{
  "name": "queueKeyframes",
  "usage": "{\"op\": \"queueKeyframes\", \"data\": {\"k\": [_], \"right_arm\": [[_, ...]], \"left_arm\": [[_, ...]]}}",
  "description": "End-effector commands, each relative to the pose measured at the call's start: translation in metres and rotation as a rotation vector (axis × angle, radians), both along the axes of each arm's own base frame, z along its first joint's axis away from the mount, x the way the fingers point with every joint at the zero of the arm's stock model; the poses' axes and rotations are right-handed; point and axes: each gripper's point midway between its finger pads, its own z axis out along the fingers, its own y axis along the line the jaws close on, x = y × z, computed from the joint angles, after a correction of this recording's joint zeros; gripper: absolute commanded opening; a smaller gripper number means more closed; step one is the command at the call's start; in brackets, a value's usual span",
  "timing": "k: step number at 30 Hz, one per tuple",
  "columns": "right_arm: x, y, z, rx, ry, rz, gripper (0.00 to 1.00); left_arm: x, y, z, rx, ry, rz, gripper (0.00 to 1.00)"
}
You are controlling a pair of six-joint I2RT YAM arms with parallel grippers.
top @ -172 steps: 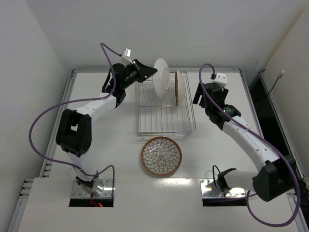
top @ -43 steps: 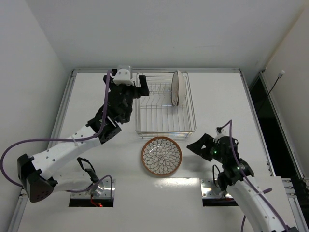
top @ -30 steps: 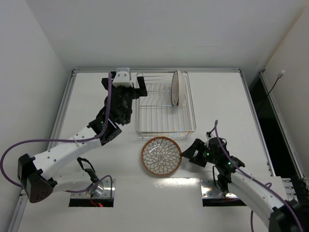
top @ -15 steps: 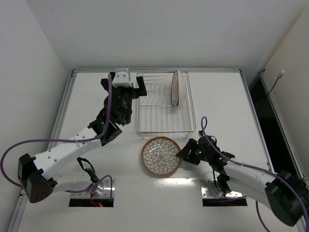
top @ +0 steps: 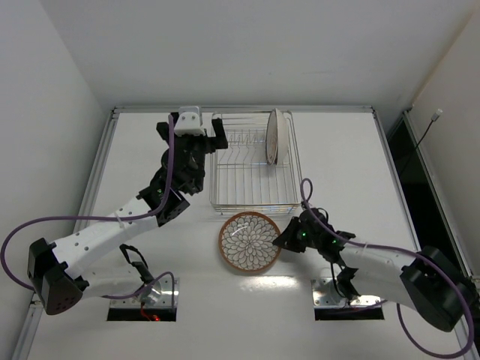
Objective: Load the plates into the dish rack
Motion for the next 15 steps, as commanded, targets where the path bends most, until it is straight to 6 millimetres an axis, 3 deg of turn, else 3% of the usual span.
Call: {"op": "queueKeyframes", "data": {"k": [1,7,11,15], "right_arm": [[0.016,0.011,0.019,0.034,-0.079,-0.003,0.02],[0.004,-0.004,0.023,-0.022,-0.073,-0.019,0.0],[-0.005,-0.015,0.05,-0.082,-0.126,-0.014,0.0],[-0.006,-0.026,0.091,-0.075,-0.203,-0.039,0.0]], "left_arm": [[-0.007,0.007,0.019,-0.059,-0.055,0.012,1.0],[-0.006,0.009,0.016,-0.052,-0.053,0.023,1.0],[-0.006,0.009,0.016,-0.043,-0.053,0.025,1.0],[-0.006,0.011,0.013,-0.045,-0.051,0.033,1.0]]}}
